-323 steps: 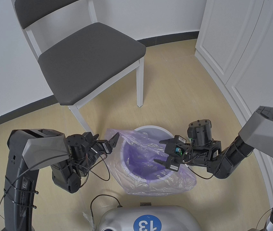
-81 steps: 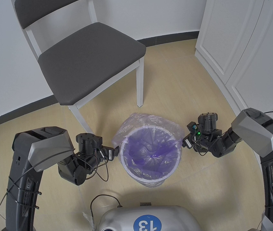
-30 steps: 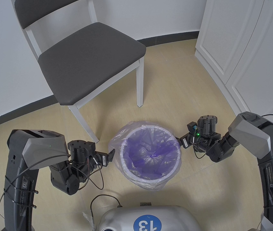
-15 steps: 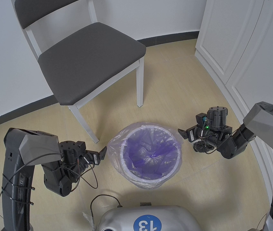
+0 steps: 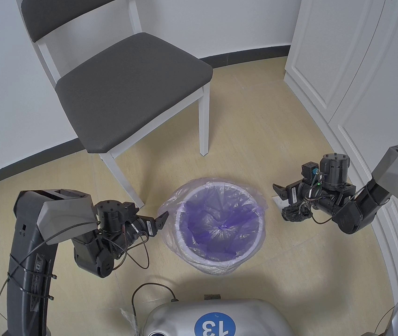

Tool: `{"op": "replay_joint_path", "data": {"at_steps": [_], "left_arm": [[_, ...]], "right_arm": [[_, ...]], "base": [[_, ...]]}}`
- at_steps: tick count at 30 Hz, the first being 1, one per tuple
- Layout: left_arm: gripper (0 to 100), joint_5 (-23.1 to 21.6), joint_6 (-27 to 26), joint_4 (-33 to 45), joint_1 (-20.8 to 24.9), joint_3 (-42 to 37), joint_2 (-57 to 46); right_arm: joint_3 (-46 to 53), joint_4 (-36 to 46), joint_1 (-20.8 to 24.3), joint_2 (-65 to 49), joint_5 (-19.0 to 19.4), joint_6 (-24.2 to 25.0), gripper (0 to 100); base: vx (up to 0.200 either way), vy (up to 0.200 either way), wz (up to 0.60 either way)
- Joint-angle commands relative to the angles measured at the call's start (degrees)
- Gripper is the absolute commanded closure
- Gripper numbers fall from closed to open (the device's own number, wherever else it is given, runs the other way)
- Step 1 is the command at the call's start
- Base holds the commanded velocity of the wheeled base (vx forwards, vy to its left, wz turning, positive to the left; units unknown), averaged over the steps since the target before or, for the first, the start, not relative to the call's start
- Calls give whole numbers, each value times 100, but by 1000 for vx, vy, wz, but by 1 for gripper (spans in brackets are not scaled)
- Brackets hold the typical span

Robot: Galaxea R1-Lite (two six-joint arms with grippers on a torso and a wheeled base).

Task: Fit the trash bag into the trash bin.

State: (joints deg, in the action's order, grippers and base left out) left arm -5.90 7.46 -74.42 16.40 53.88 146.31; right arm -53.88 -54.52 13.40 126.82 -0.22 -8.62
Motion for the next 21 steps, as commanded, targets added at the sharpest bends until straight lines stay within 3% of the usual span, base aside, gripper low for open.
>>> {"op": "replay_joint_path", "data": {"at_steps": [1, 6, 12, 15, 21], "left_arm": [[0, -52, -87, 965, 30, 940, 354], [0, 45, -465, 1413, -31, 1362, 627], [0, 203, -219, 1237, -119, 1160, 407], [0, 203, 45, 481, -225, 237, -85], [0, 195, 89, -749, -251, -1117, -613]], "right_arm": [[-52, -33, -162, 36, -13, 1, 0], [-43, -42, -267, 36, -48, -8, 0], [62, -50, -294, 10, -215, -61, 0], [238, 38, -303, -8, -593, -228, 0], [326, 231, -329, 89, -883, -298, 0]], "base": [[0, 0, 0], [0, 0, 0], [0, 0, 0], [0, 0, 0], [0, 0, 0]]}}
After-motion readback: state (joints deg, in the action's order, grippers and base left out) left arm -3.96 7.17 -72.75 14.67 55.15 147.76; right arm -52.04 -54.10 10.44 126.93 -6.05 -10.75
